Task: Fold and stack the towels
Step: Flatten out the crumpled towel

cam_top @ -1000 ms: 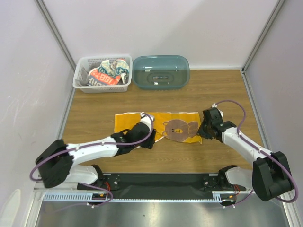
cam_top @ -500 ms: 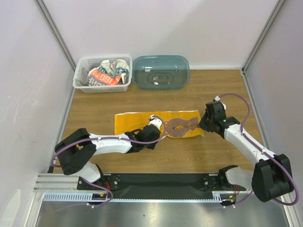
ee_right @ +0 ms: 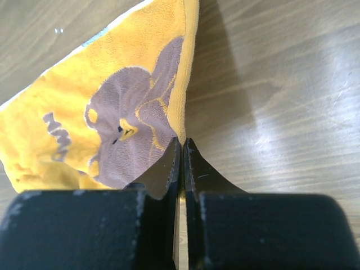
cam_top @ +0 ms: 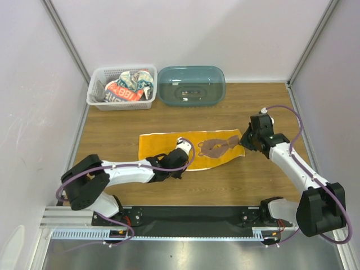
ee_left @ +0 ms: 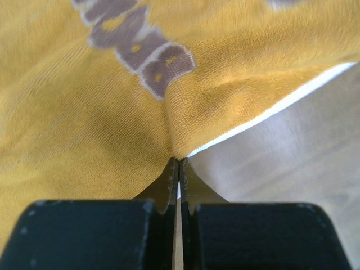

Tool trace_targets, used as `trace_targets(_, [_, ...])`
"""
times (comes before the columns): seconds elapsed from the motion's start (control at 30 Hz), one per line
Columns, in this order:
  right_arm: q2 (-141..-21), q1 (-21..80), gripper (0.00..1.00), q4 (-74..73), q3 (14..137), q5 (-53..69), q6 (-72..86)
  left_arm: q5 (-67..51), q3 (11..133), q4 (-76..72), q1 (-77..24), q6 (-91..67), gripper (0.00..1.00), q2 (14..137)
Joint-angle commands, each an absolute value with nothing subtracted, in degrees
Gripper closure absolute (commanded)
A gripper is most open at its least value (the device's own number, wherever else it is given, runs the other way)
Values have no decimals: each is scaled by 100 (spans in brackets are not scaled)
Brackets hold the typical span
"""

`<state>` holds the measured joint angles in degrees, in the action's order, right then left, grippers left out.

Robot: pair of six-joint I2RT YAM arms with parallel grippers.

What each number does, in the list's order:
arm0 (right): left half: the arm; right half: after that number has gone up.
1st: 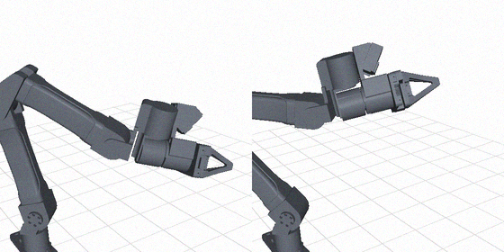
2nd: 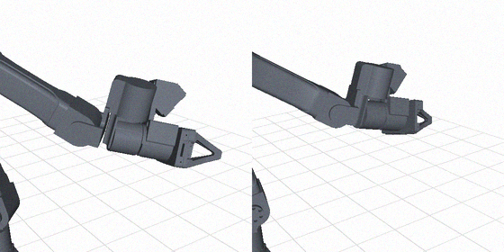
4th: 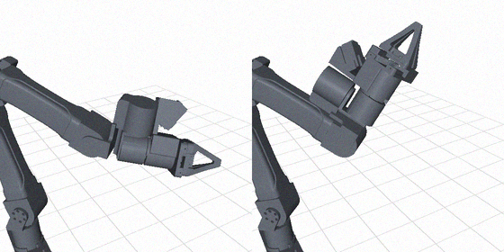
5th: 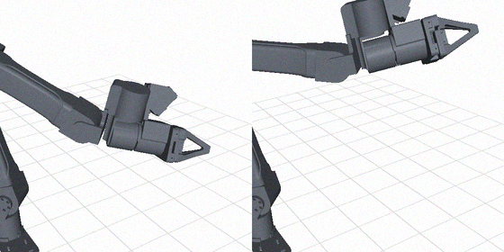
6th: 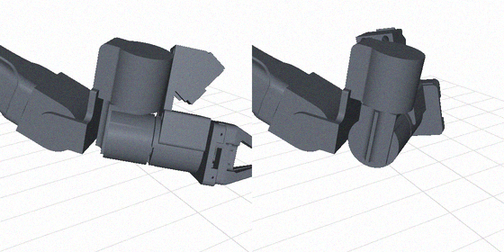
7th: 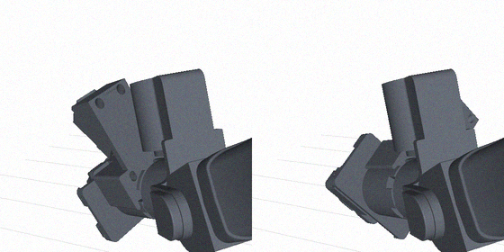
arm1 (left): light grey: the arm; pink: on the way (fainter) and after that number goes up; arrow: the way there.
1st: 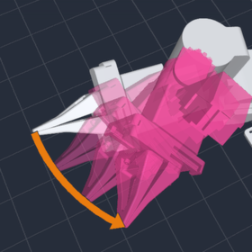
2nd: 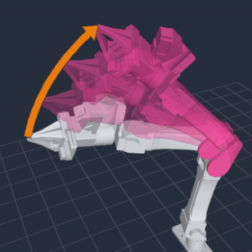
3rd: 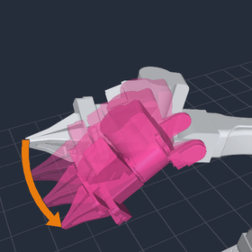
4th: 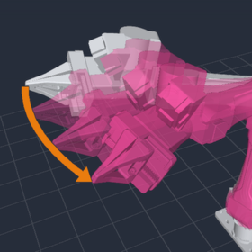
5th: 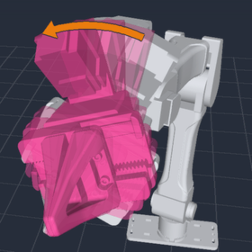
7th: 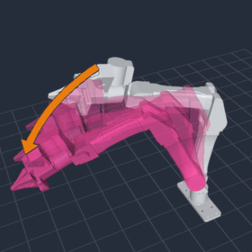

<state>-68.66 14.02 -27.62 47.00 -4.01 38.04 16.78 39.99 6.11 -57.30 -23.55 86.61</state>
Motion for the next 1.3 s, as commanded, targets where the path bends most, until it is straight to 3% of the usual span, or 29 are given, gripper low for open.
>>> trace_targets(0.0, [-7030,1257,100,-2795,5010,-448,3665,1136,3850,966,-5792,-2426,100,8140])
trace_targets(0.27, [-7251,1037,100,-2883,4904,-483,3604,483,3560,1310,-5967,-2680,100,7173])
trace_targets(0.5, [-7102,1037,93,-3181,4413,-378,3700,483,3630,1415,-6047,-2707,98,7583])
trace_targets(0.6, [-6961,1046,59,-3383,4184,-369,3718,501,3753,1538,-6047,-2716,89,7760])
trace_targets(0.67, [-6786,1037,48,-3550,4131,-395,3683,597,3797,1547,-6047,-2768,76,7752])
trace_targets(0.7, [-6707,1046,37,-3612,4140,-396,3613,615,3771,1538,-6047,-2777,68,7717])
trace_targets(0.8, [-6478,1037,25,-3849,4350,-492,3525,764,3771,1573,-6056,-2821,49,7454])
trace_targets(0.83, [-6443,1046,24,-3945,4446,-527,3464,860,3805,1591,-6038,-2839,29,7236])
trace_targets(0.9, [-6407,1046,22,-3929,4693,-545,3393,1184,3910,1731,-5977,-2874,9,7041])
trace_targets(0.97, [-6434,1063,20,-3798,4807,-440,3358,1283,3972,1828,-5627,-3032,0,6760])
trace_targets(1.13, [-6705,1248,14,-2586,4685,-62,3471,1160,3753,1600,-4091,-3523,0,6478])
trace_targets(1.27, [-7232,1476,14,-1593,4632,-62,3559,1458,3612,1292,-3525,-3831,0,6425])
